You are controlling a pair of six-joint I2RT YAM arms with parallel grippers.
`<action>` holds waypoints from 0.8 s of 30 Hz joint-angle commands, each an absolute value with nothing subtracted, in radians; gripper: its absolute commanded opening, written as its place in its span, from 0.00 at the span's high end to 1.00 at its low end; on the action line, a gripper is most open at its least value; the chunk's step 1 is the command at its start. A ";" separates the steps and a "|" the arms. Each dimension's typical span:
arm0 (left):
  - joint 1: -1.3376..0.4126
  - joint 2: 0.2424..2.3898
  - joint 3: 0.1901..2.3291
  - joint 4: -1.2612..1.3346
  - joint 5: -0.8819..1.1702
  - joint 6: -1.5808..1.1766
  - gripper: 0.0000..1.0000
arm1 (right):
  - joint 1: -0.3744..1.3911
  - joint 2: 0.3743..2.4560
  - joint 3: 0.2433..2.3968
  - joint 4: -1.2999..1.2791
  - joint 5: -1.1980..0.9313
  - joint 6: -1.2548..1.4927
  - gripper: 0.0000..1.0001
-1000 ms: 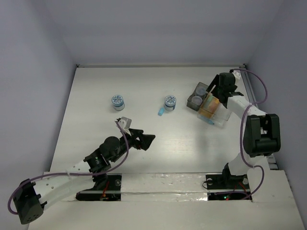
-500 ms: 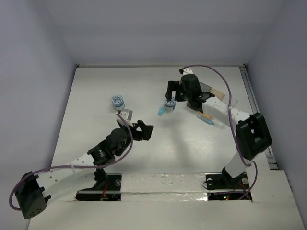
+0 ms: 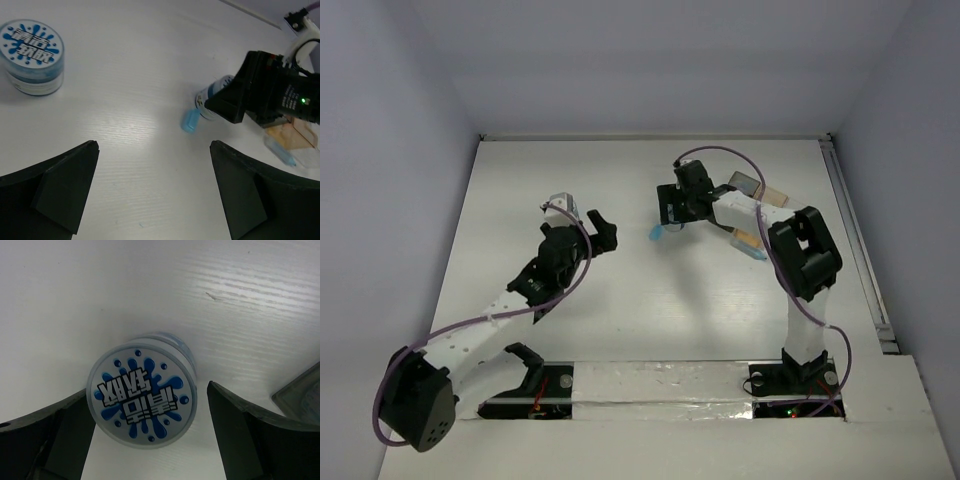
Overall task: Sort the stationery into containers
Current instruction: Pick up the stationery from the center of the board.
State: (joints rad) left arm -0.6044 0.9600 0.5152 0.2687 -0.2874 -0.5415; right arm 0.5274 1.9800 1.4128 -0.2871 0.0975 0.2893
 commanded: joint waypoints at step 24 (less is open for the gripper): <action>-0.258 1.476 0.840 0.262 -0.365 -0.479 0.01 | 0.154 1.375 1.062 -0.132 0.408 0.406 0.68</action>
State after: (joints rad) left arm -0.2653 1.4410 0.7681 0.2386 -0.3500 -0.5079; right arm 0.1970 1.4239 1.1149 -0.1963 0.3519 0.3653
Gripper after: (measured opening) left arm 0.989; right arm 0.723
